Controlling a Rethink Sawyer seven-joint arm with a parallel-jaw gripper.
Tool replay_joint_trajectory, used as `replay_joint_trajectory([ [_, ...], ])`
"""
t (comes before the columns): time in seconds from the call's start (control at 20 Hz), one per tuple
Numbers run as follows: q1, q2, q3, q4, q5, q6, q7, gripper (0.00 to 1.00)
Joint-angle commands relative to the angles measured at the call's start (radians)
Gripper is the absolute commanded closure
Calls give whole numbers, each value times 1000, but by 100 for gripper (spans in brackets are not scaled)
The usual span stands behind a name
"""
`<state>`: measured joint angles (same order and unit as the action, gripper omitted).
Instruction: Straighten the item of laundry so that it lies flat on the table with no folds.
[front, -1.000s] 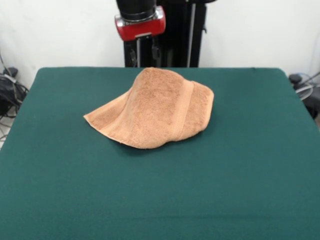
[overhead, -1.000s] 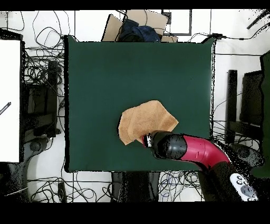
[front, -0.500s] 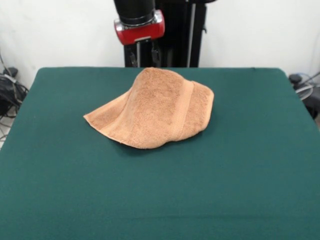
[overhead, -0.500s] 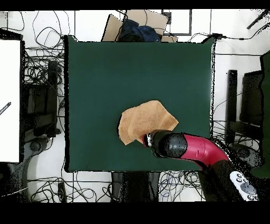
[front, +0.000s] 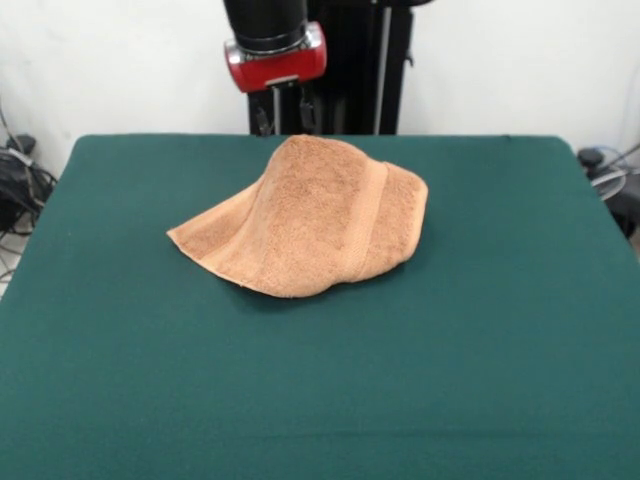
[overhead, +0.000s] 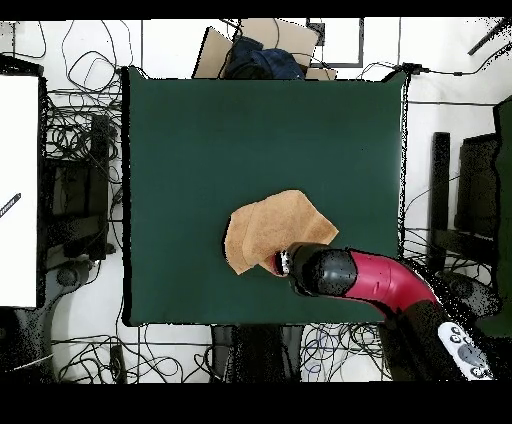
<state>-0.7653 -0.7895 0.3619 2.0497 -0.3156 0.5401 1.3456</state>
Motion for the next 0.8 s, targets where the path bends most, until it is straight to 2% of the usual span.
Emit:
replay_joint_trajectory([
  [0.05, 9, 14, 27, -101, -60, 80, -24, 0],
  [0.45, -7, 13, 29, -158, -63, 132, -62, 0],
  [0.8, -10, 17, 28, -162, -71, 128, -58, 0],
])
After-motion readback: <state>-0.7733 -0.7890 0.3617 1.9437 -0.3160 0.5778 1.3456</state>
